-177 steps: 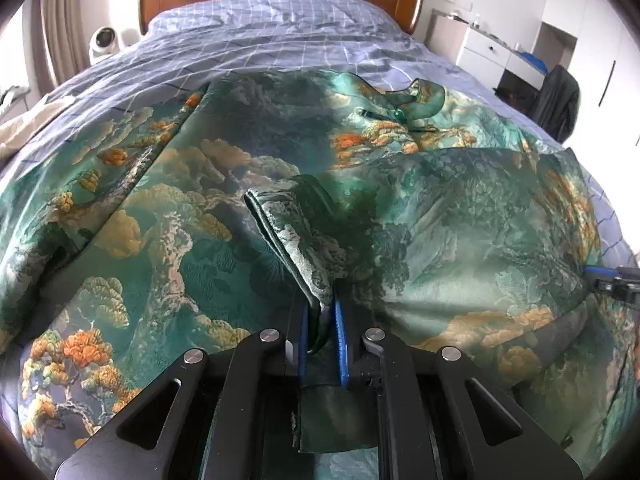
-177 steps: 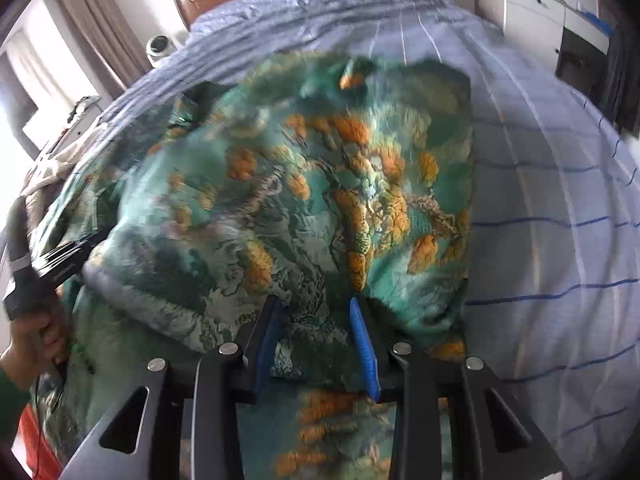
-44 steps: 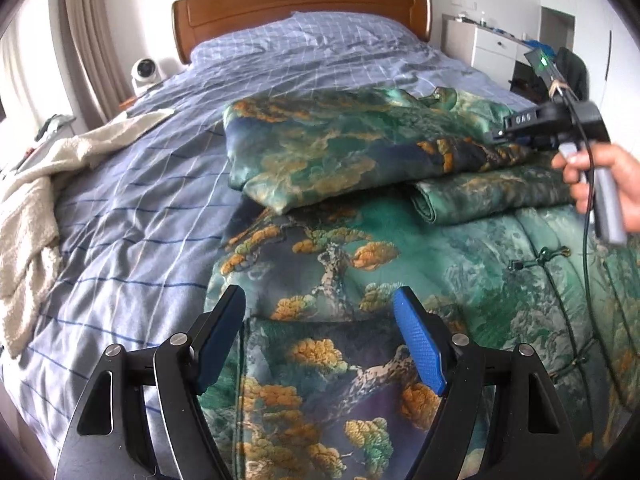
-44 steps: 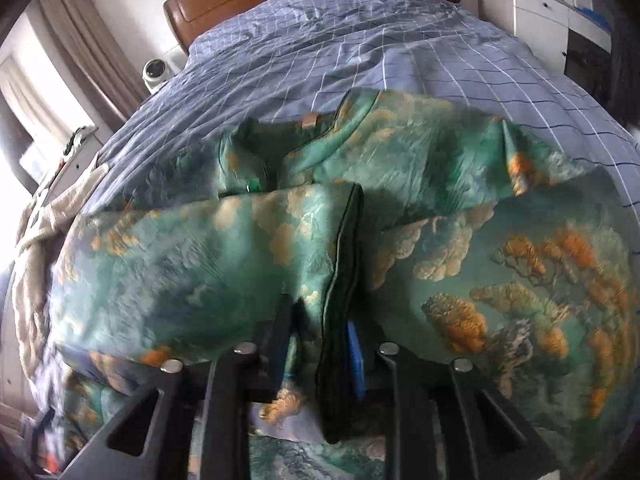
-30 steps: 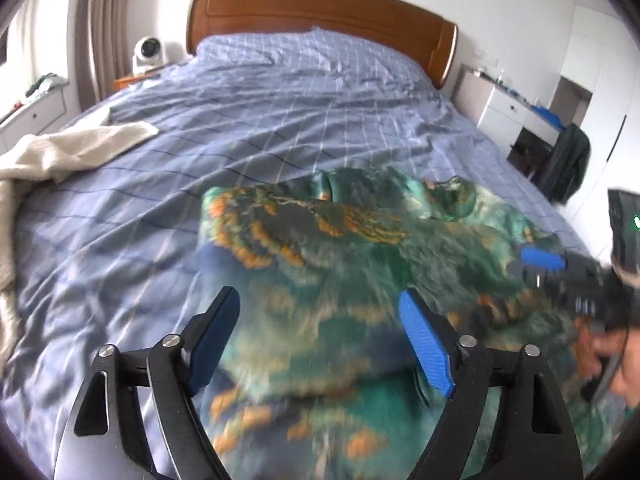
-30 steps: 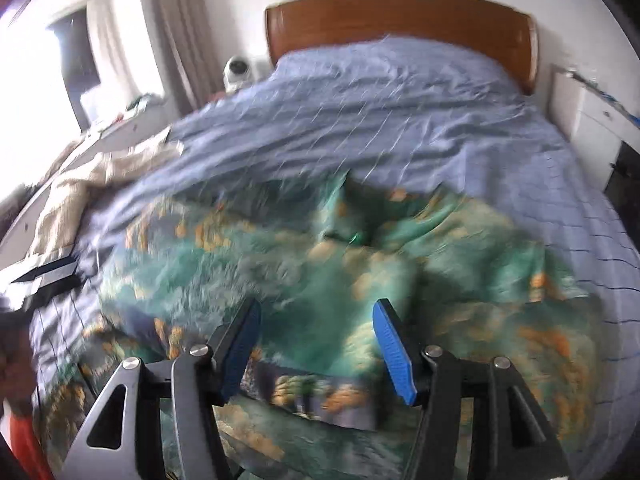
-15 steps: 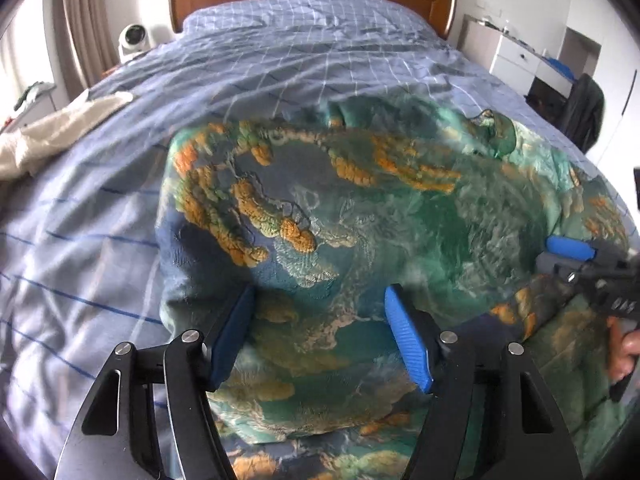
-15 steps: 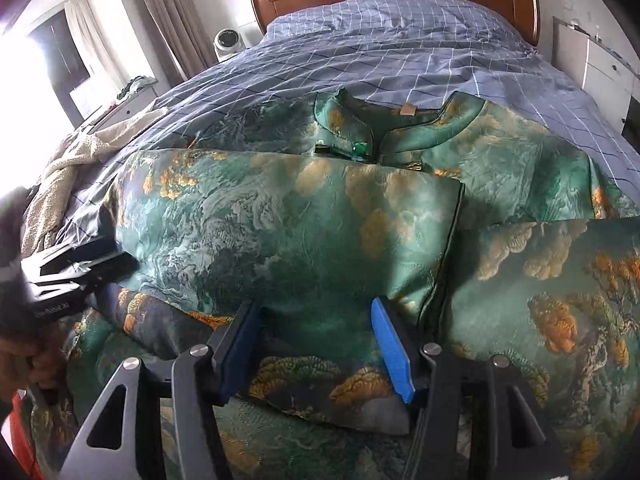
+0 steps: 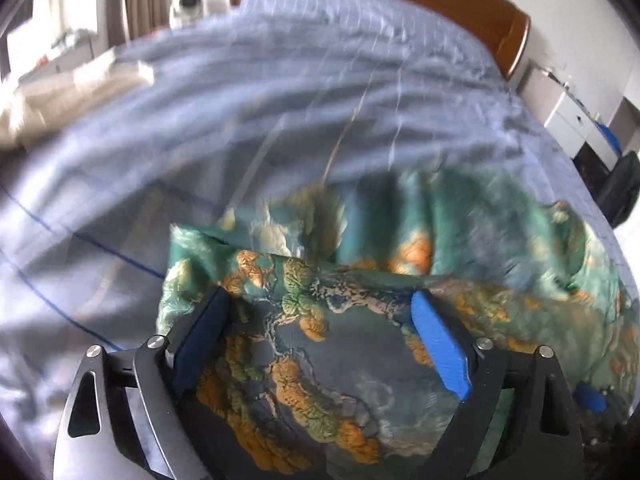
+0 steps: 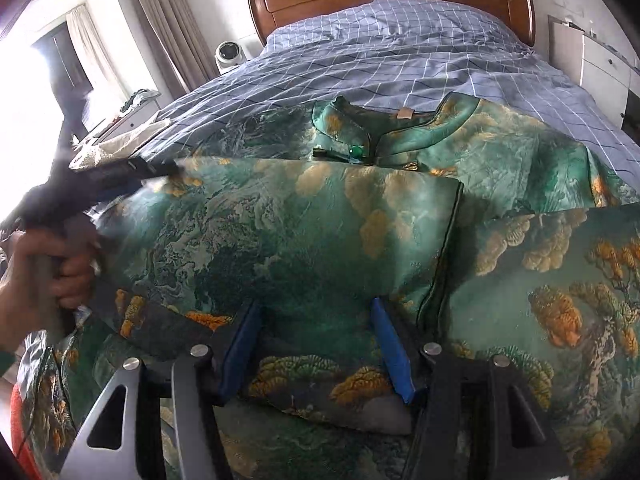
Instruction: Fold large clothes
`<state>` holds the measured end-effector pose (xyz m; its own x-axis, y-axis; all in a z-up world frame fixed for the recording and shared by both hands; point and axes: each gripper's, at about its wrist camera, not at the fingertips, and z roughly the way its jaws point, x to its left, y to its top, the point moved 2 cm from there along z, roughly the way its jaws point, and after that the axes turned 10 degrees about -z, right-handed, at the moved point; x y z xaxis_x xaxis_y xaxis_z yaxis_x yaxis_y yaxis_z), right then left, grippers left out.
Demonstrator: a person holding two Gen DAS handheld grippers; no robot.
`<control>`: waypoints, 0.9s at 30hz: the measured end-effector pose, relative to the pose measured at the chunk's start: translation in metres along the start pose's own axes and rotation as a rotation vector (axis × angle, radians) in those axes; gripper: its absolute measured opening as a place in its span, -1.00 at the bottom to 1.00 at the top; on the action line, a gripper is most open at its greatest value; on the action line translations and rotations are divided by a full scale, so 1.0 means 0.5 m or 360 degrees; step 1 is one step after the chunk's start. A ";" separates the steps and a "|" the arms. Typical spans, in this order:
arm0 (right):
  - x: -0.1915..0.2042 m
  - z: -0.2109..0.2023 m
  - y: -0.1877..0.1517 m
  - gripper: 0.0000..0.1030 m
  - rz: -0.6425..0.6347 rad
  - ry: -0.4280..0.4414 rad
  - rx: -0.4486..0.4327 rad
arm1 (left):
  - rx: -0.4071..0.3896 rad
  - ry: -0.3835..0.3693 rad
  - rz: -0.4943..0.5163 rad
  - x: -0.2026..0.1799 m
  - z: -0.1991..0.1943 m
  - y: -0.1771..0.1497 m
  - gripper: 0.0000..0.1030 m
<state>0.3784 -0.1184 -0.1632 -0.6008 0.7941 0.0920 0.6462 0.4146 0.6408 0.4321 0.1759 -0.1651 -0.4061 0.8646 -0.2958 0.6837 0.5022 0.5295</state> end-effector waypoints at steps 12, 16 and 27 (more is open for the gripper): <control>0.003 0.000 -0.008 0.12 -0.0001 0.0007 -0.0050 | -0.0094 -0.0032 0.0018 0.005 0.009 -0.009 0.86; 0.003 0.000 -0.009 0.12 0.0009 0.0019 -0.0058 | -0.0099 -0.0036 0.0017 0.005 0.007 -0.011 0.86; 0.000 0.001 -0.009 0.12 -0.0001 0.0006 -0.0055 | -0.0099 0.0007 0.0031 0.000 -0.033 -0.006 0.87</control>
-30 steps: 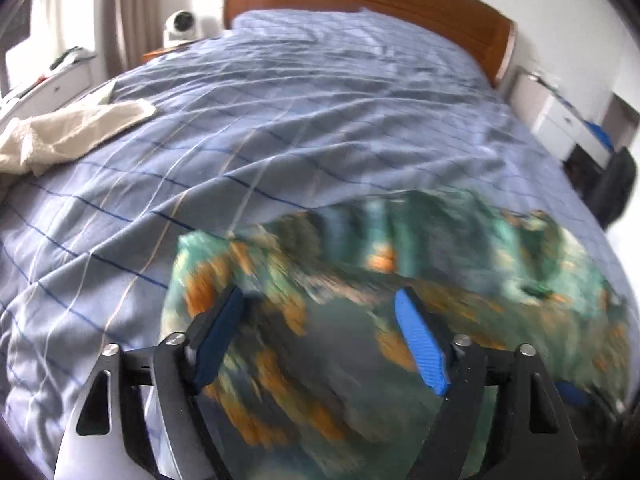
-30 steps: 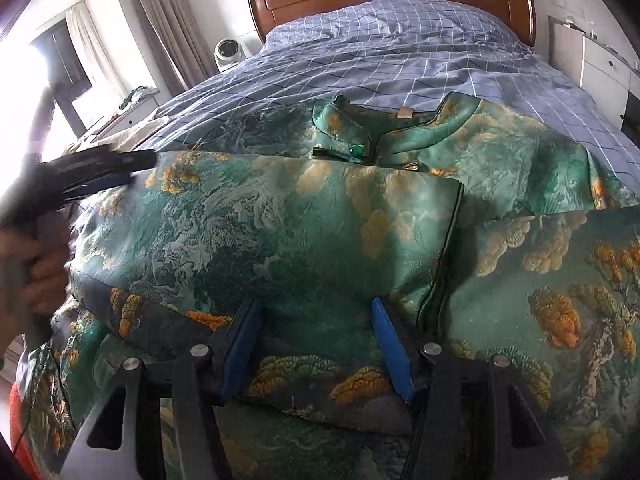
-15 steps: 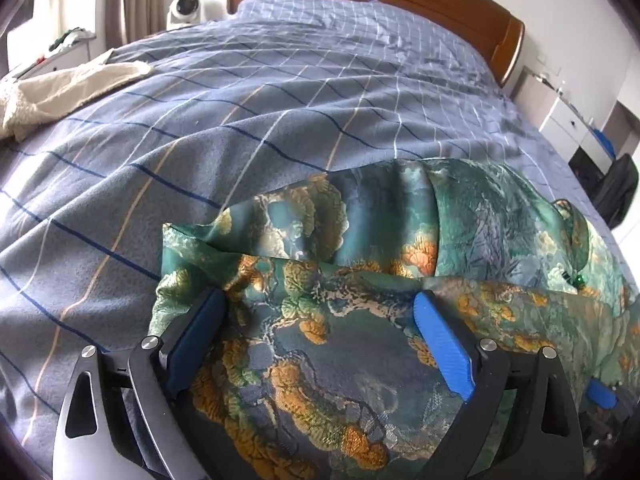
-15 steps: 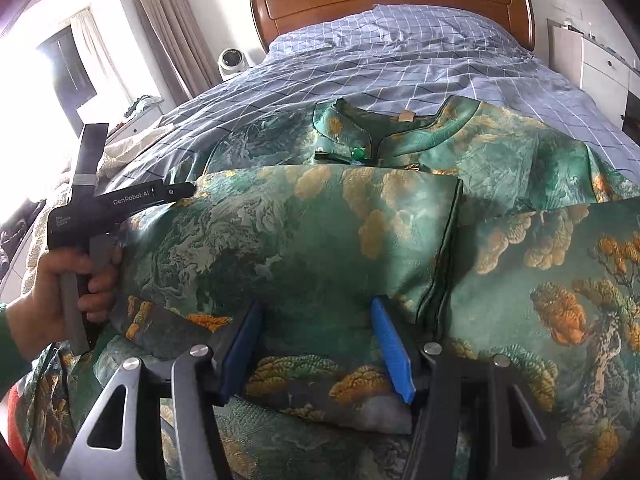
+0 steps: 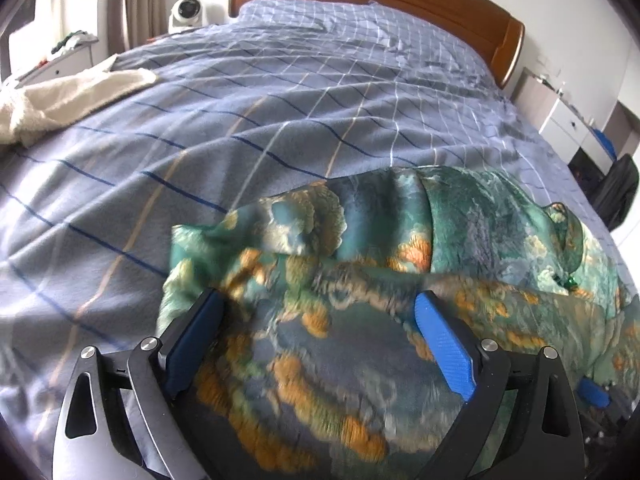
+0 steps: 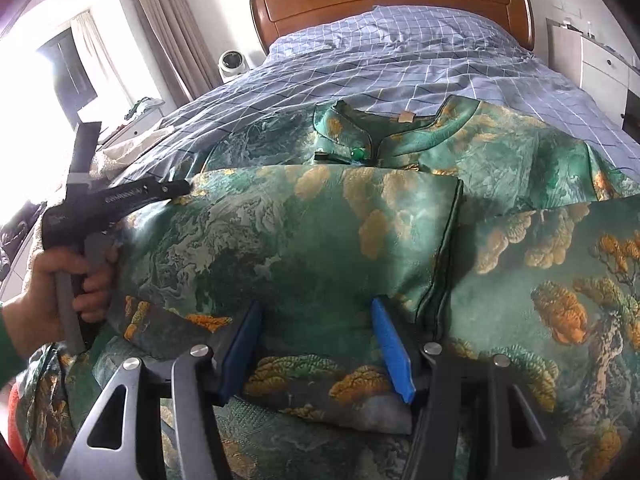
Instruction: Fold large clothes
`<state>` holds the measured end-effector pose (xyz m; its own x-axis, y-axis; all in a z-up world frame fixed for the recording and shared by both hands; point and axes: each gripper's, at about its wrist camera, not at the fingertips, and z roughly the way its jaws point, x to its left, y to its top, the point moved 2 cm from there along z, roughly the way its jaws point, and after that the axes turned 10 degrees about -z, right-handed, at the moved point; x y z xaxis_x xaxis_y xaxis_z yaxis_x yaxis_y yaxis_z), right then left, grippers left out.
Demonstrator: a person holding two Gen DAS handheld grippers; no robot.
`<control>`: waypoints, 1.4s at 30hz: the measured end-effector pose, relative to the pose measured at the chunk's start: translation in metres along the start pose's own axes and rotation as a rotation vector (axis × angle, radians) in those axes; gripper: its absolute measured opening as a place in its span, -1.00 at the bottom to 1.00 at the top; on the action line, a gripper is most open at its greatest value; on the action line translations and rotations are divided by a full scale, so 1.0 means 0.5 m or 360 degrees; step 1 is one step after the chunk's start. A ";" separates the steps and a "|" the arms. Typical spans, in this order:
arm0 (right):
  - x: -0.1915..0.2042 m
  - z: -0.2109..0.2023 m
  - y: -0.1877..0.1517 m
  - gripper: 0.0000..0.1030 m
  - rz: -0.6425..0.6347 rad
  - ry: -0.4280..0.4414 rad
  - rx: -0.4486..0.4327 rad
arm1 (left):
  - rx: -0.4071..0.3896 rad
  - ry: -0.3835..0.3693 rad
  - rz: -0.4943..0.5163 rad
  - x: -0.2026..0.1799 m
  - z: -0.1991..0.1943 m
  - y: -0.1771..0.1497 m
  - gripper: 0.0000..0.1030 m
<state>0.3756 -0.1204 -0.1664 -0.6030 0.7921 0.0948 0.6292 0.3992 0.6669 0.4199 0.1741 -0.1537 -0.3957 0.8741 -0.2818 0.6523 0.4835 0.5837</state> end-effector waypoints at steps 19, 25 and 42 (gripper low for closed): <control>0.076 -0.318 -0.201 0.18 -0.0075 -0.0400 0.0009 | -0.0067 -0.0137 0.0298 0.034 -0.353 -0.384 0.98; 0.005 -0.309 -0.307 0.26 0.0241 -0.0396 0.0036 | -0.0170 -0.0053 0.0427 0.027 -0.309 -0.423 0.99; -0.010 -0.287 -0.343 0.32 0.0282 -0.0343 -0.0142 | -0.0206 -0.0030 0.0432 0.027 -0.320 -0.442 0.99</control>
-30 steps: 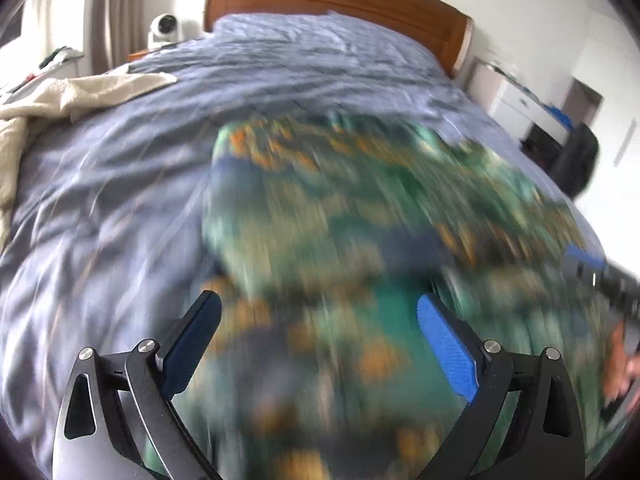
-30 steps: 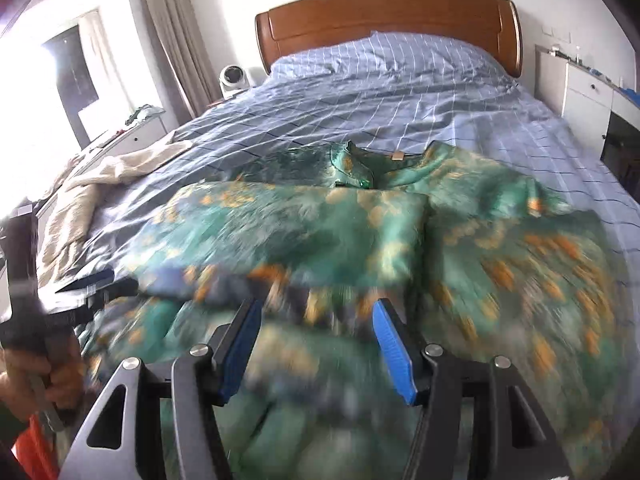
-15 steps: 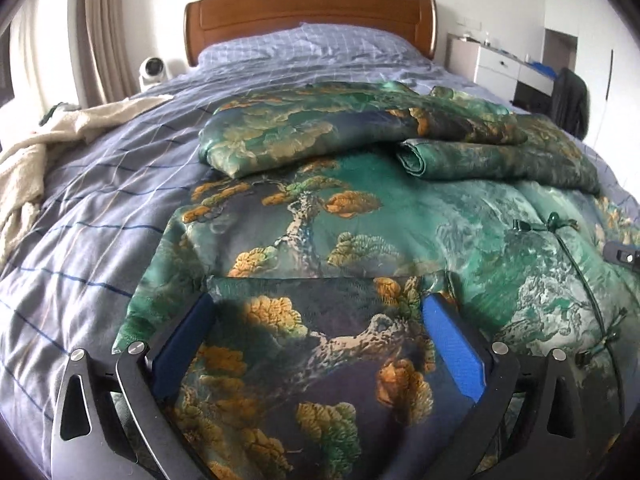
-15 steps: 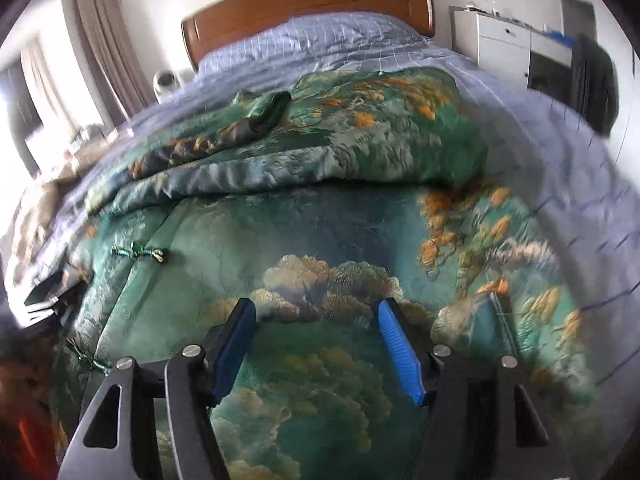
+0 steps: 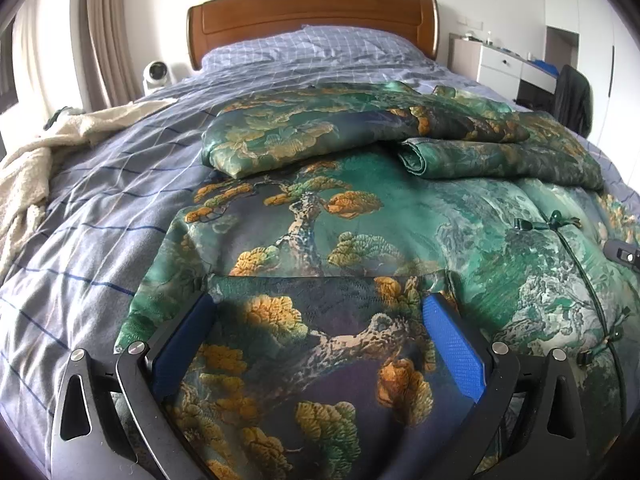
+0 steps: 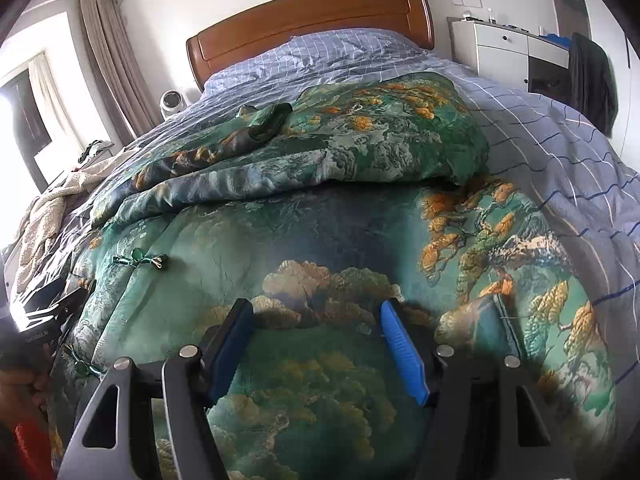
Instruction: Fold large clothes
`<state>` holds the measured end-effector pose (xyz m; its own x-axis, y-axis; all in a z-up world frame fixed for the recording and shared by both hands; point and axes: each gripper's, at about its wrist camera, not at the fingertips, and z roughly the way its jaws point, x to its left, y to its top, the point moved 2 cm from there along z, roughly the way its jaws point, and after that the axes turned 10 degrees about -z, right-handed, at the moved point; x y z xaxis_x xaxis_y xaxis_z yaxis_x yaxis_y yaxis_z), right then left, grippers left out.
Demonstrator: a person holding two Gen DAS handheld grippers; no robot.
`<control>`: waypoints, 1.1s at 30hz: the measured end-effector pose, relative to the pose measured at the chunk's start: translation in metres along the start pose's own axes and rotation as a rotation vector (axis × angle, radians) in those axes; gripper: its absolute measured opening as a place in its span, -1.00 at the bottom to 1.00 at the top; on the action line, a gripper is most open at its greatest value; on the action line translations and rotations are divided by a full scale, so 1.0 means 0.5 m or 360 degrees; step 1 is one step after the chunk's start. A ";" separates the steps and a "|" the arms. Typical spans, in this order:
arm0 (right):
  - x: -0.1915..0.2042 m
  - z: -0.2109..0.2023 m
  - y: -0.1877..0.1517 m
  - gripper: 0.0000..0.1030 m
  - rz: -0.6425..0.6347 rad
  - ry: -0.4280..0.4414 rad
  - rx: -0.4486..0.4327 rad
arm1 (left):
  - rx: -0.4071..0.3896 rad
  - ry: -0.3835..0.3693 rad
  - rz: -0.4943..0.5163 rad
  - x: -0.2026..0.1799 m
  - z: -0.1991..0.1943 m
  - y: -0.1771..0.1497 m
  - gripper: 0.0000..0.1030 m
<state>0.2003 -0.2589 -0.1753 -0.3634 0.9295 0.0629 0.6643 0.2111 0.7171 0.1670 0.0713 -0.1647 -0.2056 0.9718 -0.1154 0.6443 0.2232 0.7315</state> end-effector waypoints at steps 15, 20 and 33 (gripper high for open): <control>0.001 -0.031 0.043 0.32 0.0007 0.0002 0.0178 | 0.0243 -0.0157 -0.0181 0.061 -0.068 0.048 0.98; -0.051 -0.157 0.070 0.32 0.0006 0.0042 0.0085 | 0.0294 -0.0242 -0.0472 0.240 -0.144 0.068 0.99; -0.216 -0.213 -0.107 0.33 0.0331 0.0292 0.0505 | 0.0766 -0.0363 -0.0317 0.236 -0.093 -0.056 0.98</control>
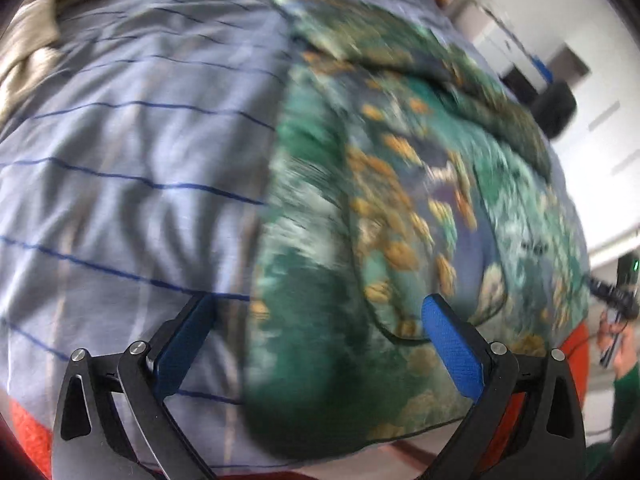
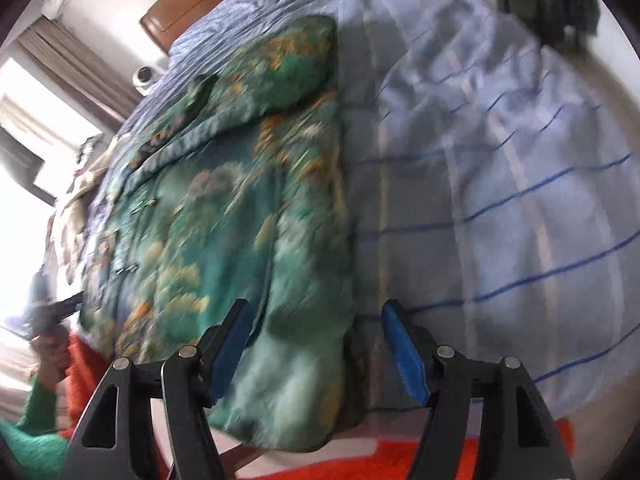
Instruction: Fold large clothes
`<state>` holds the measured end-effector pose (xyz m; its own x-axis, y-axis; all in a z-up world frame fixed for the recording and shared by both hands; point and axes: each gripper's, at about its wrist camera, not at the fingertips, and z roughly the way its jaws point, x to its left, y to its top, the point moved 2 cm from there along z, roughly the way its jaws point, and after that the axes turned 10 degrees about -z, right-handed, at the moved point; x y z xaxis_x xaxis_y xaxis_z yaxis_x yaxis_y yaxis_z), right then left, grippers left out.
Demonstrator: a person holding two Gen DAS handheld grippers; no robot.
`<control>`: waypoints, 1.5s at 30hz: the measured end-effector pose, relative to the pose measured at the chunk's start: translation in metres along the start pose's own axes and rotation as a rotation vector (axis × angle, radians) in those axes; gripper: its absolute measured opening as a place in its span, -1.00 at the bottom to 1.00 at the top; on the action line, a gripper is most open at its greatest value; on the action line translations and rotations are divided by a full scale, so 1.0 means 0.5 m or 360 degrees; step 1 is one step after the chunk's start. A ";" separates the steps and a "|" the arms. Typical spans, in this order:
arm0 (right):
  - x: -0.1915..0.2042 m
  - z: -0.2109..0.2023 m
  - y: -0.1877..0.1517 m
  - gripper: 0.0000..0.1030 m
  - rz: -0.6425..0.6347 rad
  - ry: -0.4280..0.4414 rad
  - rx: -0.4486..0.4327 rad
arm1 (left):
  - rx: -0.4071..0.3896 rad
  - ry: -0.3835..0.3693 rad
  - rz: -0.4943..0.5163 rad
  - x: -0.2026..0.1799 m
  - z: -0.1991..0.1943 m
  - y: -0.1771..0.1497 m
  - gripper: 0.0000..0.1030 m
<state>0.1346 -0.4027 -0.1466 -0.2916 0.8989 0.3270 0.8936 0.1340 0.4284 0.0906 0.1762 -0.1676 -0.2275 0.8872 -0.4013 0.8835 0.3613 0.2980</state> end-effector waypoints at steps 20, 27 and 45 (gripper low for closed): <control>0.115 -0.049 0.061 -0.63 -0.0138 0.0246 -0.0025 | 0.0031 -0.0207 -0.0065 -0.033 -0.129 -0.019 -0.80; 0.141 -0.089 0.044 -0.67 -0.0179 0.0265 -0.0047 | -0.0014 -0.0186 -0.0064 -0.052 -0.143 -0.017 -0.82; 0.158 -0.204 -0.065 -0.70 0.0235 0.0716 -0.0091 | 0.0036 -0.0447 -0.0216 -0.010 -0.277 -0.041 -0.83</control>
<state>0.0476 -0.3786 -0.0488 -0.2932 0.6352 0.7146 0.9201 -0.0157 0.3914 0.0171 0.2042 -0.0517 -0.2246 0.7164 -0.6606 0.8626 0.4615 0.2072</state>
